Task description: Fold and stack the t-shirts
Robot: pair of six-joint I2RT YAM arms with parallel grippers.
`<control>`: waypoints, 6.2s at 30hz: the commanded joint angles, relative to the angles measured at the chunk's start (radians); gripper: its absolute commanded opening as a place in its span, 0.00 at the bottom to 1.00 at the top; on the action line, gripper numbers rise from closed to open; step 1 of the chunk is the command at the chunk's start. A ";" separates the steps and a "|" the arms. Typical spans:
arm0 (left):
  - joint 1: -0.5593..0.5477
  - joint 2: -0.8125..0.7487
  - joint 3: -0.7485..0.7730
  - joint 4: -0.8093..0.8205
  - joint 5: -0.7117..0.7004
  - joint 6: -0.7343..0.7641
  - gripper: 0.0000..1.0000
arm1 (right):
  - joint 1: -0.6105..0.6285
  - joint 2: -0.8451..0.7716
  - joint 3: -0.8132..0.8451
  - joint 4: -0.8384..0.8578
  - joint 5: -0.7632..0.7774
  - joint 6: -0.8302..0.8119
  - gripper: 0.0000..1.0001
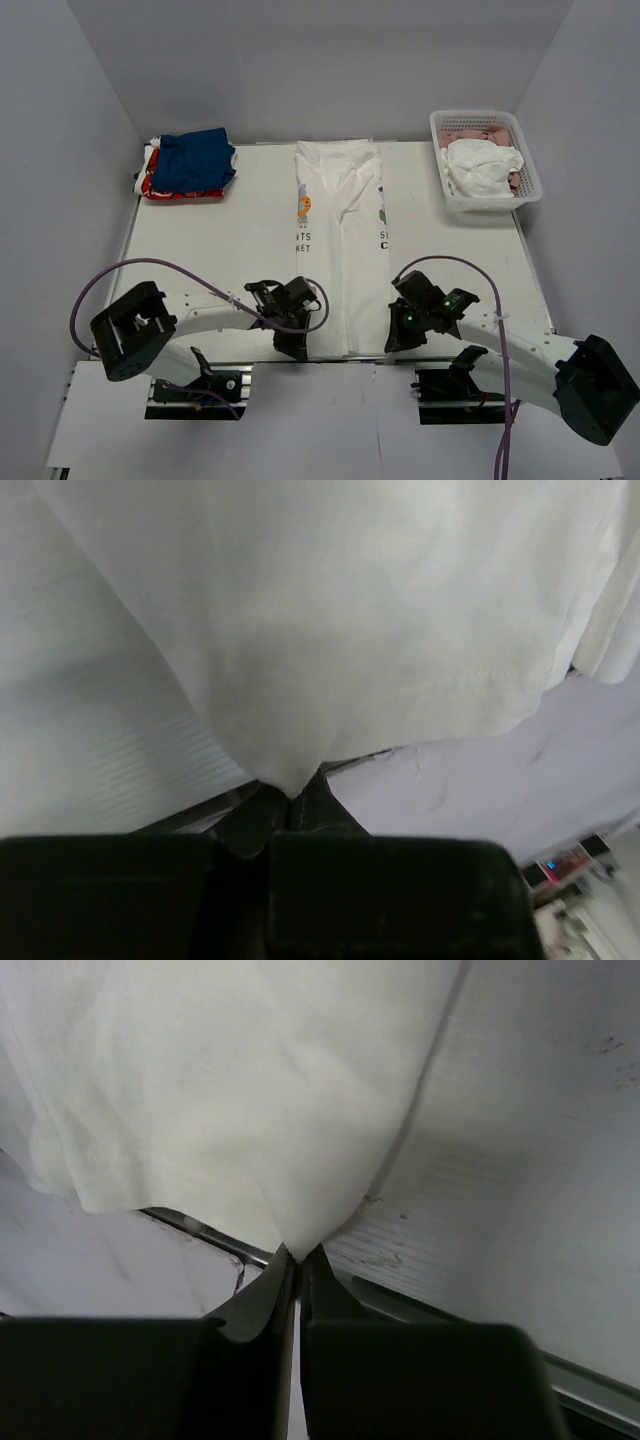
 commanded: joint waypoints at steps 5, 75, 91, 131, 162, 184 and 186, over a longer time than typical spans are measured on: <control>0.001 -0.041 0.112 -0.051 -0.249 0.078 0.00 | 0.006 -0.006 0.159 0.082 0.179 -0.018 0.00; 0.506 0.046 0.281 0.154 -0.418 0.238 1.00 | -0.221 1.054 1.011 0.668 -0.094 -0.321 0.90; 0.506 0.075 0.285 0.206 -0.401 0.265 1.00 | -0.334 1.066 1.103 0.719 0.124 -0.210 0.90; 0.495 0.272 0.300 0.331 -0.145 0.345 0.00 | -0.397 0.577 0.321 0.521 0.144 -0.091 0.55; 0.415 -0.216 0.335 0.128 -0.085 0.337 0.00 | -0.282 -0.181 0.330 0.254 0.331 -0.090 0.00; 0.559 0.386 1.044 0.044 -0.416 0.412 0.00 | -0.386 0.545 0.958 0.331 0.448 -0.163 0.00; 0.585 0.443 1.093 0.044 -0.406 0.425 0.00 | -0.409 0.632 1.012 0.325 0.425 -0.167 0.00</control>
